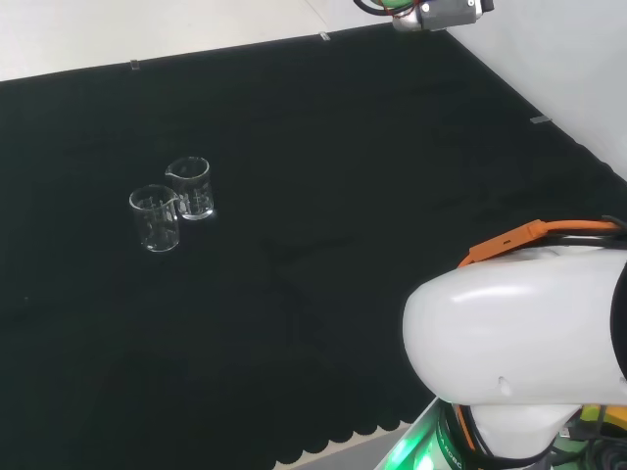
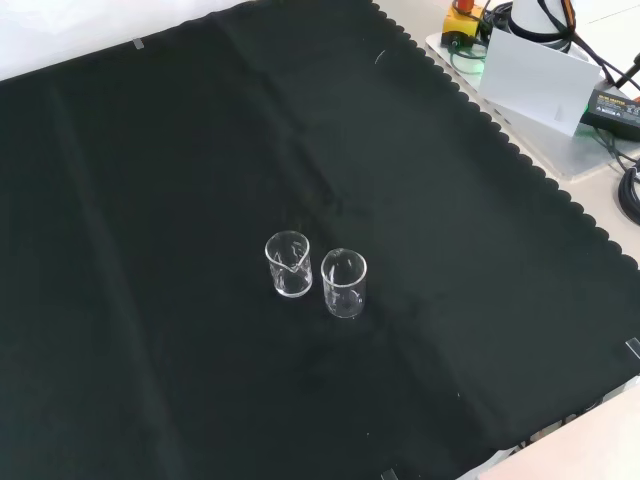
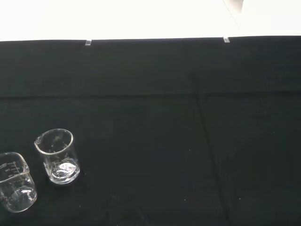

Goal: Pick up the beaker on the right.

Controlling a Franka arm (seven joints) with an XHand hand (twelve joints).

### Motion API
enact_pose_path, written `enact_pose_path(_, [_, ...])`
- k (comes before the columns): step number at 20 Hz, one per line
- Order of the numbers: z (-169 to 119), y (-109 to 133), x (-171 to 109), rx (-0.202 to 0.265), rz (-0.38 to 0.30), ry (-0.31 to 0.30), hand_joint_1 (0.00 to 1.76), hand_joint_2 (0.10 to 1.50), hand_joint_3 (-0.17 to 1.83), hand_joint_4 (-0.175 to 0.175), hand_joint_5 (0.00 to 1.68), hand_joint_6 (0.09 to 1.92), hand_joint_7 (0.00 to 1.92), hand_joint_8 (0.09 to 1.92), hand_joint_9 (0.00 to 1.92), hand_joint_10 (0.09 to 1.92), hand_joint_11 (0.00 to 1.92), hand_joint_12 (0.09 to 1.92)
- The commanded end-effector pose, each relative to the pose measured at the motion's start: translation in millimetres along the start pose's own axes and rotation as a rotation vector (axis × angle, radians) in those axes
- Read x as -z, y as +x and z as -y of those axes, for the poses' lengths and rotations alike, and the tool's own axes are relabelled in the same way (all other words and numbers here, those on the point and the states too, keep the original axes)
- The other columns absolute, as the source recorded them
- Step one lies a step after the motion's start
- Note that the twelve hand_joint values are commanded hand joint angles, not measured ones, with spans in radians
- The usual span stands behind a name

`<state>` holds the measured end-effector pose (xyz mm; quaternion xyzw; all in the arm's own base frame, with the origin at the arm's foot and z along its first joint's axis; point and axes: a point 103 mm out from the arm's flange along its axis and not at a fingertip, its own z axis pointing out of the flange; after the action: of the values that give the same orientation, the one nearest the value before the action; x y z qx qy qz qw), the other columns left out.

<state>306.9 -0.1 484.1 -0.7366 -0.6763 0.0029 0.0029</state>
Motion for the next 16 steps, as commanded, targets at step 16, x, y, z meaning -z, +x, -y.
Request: enact_pose_path(16, [-16,-4,-28,0.02,-0.029,0.016,0.11,1.3,0.24,-0.023,0.22,0.09,0.07,0.43,0.13,0.58,0.0,0.91])
